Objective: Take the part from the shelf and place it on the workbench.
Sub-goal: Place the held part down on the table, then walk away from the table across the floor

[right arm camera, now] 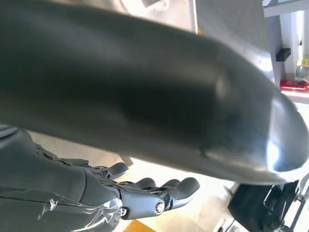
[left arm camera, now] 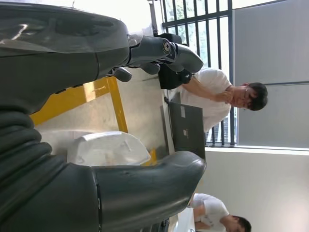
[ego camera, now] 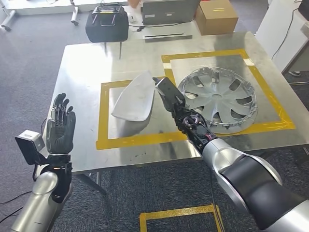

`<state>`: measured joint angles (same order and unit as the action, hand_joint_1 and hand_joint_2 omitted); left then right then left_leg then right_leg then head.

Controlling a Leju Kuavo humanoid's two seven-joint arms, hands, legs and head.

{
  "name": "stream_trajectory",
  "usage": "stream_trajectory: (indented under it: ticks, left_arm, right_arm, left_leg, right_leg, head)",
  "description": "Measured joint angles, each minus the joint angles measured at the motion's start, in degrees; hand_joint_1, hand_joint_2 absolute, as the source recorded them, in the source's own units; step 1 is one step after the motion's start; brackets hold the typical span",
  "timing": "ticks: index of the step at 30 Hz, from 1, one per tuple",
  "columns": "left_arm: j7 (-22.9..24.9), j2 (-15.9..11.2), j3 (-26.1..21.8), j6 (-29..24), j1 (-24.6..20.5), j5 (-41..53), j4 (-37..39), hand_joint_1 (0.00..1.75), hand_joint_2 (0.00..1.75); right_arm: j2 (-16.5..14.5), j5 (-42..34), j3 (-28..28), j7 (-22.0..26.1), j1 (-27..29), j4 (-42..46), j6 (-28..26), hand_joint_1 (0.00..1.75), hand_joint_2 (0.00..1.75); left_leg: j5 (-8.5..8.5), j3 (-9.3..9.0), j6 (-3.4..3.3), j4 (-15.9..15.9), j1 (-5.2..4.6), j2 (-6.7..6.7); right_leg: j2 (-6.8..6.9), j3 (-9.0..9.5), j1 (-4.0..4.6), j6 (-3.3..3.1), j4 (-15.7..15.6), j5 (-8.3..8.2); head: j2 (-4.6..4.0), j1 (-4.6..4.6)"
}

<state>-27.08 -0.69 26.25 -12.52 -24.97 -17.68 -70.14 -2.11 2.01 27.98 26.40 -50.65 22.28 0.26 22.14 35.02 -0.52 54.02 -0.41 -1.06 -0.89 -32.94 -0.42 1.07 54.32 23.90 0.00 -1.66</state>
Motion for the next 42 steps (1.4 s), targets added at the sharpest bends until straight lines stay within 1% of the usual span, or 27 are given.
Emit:
stream_trajectory:
  ticks: [7,11,15,18,20,24,27,30,33,37,42]
  left_arm:
    - [0.0,-0.2,0.0,-0.1,0.0,0.0,0.0,0.0,0.0]
    - [0.0,-0.4,0.0,-0.7,0.1,0.1,0.0,0.0,0.0]
    - [0.0,-0.6,-0.1,-1.9,0.4,0.5,0.0,0.0,0.0]
    - [0.0,-0.8,-0.2,-2.8,1.0,1.0,0.0,0.0,0.0]
    - [0.2,-1.0,-0.3,-3.4,1.5,1.3,-0.1,0.0,0.0]
    - [1.1,-1.6,-0.6,-4.1,3.0,1.8,-1.0,0.0,0.0]
    - [1.8,-1.9,-0.6,-4.3,3.6,2.3,-2.0,0.0,0.0]
    - [2.3,-2.0,-0.6,-4.3,3.9,2.6,-3.1,0.0,0.0]
    - [2.7,-2.1,-0.6,-4.3,4.0,2.7,-4.0,0.0,0.0]
    - [3.3,-2.2,-0.6,-4.6,4.1,2.9,-5.0,0.0,0.0]
    - [3.8,-2.5,-0.6,-4.6,4.4,3.0,-6.1,0.0,0.0]
  right_arm:
    - [-0.2,-0.8,-0.7,0.5,0.1,0.6,0.4,0.0,0.0]
    - [-0.5,-6.3,-1.9,1.8,1.3,2.9,2.2,0.0,0.0]
    - [-0.6,-14.2,-2.8,-2.5,6.4,12.3,1.9,0.0,0.0]
    - [-0.4,-17.5,-3.1,-5.9,11.2,20.8,0.4,0.0,0.0]
    - [0.1,-18.2,-3.2,-7.9,14.6,27.0,-0.7,0.0,0.0]
    - [1.5,-17.4,-3.1,-11.4,21.2,39.3,-2.4,0.0,0.0]
    - [2.0,-17.2,-2.8,-13.6,24.7,47.3,-3.2,0.0,0.0]
    - [2.4,-17.2,-2.2,-14.7,26.7,53.5,-3.5,0.0,0.0]
    - [2.7,-17.2,-1.6,-15.1,27.9,57.9,-3.7,0.0,0.0]
    - [3.2,-17.7,-1.1,-15.8,28.7,61.8,-3.9,0.0,0.0]
    - [3.9,-18.2,-0.3,-16.4,29.0,65.2,-3.9,0.0,0.0]
  left_leg:
    - [0.0,0.01,0.0,0.0,-0.01,0.0]
    - [0.0,0.0,0.0,0.0,0.0,0.0]
    - [0.01,0.0,0.0,0.0,0.0,-0.01]
    - [0.03,-0.01,0.03,0.0,0.01,0.0]
    - [0.06,-0.01,0.04,0.0,0.01,0.01]
    - [0.08,-0.01,0.02,0.0,0.01,0.01]
    - [0.09,-0.02,0.02,0.0,0.01,0.01]
    - [0.09,-0.02,0.02,0.0,0.01,0.01]
    - [0.08,-0.04,0.02,0.0,0.01,0.01]
    - [0.14,-0.05,-0.04,0.1,-0.1,0.01]
    - [0.38,-0.03,-0.35,0.4,-0.28,0.0]
  right_leg:
    - [0.01,0.0,-0.01,0.0,0.0,0.0]
    - [0.01,0.0,0.0,0.0,0.0,0.0]
    - [0.01,-0.01,0.0,0.0,0.0,0.01]
    - [0.0,-0.03,0.0,0.0,0.0,0.02]
    - [-0.01,-0.03,0.0,-0.01,0.0,0.04]
    - [-0.02,-0.02,0.0,-0.02,0.0,0.06]
    - [-0.03,-0.02,0.0,-0.03,0.0,0.06]
    - [-0.03,-0.01,0.0,-0.03,0.0,0.06]
    - [-0.03,0.01,0.0,-0.03,0.0,0.06]
    - [-0.03,0.07,-0.02,-0.02,-0.1,0.06]
    - [-0.03,0.2,-0.05,0.12,-0.1,0.14]
  head:
    - [0.0,-0.01]
    - [0.0,-0.01]
    - [0.0,-0.02]
    - [0.0,-0.02]
    - [0.0,-0.01]
    - [0.0,-0.05]
    - [0.0,-0.05]
    - [0.0,-0.05]
    - [0.0,-0.04]
    - [0.0,0.0]
    - [0.0,0.07]
